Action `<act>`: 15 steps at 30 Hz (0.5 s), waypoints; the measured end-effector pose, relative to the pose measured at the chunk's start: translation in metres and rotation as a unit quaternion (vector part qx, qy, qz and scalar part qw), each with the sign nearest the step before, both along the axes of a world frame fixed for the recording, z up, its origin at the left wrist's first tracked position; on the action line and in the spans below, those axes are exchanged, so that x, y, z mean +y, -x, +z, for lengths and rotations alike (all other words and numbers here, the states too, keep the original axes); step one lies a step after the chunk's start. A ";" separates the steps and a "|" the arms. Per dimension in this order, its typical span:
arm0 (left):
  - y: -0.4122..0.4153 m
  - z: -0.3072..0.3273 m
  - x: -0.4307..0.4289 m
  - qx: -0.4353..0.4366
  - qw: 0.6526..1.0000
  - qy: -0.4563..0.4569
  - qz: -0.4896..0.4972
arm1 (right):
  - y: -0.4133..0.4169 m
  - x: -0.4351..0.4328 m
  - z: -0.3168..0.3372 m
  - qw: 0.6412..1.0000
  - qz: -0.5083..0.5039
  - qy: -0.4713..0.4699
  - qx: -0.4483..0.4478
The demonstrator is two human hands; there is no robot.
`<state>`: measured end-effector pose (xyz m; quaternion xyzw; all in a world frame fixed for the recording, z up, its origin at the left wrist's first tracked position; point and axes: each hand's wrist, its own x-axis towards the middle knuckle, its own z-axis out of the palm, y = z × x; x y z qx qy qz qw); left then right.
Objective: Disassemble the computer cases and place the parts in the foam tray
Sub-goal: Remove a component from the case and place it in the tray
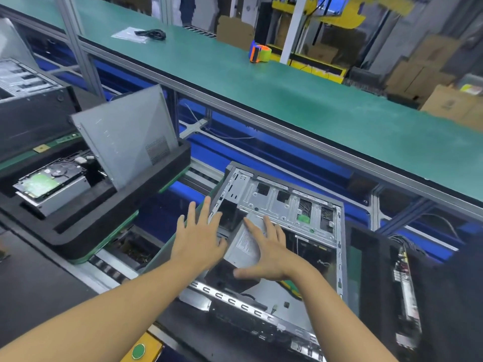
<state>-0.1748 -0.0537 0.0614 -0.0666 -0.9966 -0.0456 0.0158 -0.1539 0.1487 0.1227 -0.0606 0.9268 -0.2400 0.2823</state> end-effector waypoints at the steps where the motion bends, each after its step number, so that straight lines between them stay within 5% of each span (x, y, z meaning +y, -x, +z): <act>1: 0.000 -0.001 0.001 -0.004 1.000 0.003 0.001 | -0.003 -0.004 -0.001 0.997 -0.063 0.045 0.003; 5: 0.000 -0.004 0.000 -0.018 1.000 -0.001 0.007 | -0.013 -0.033 -0.009 0.956 -0.280 0.093 -0.012; 8: 0.000 -0.002 -0.001 -0.017 1.000 -0.014 0.002 | -0.008 -0.046 -0.006 0.944 -0.307 0.110 -0.051; 15: -0.002 0.010 -0.001 -0.037 0.998 -0.056 -0.005 | 0.016 -0.054 -0.003 0.958 -0.286 -0.029 -0.024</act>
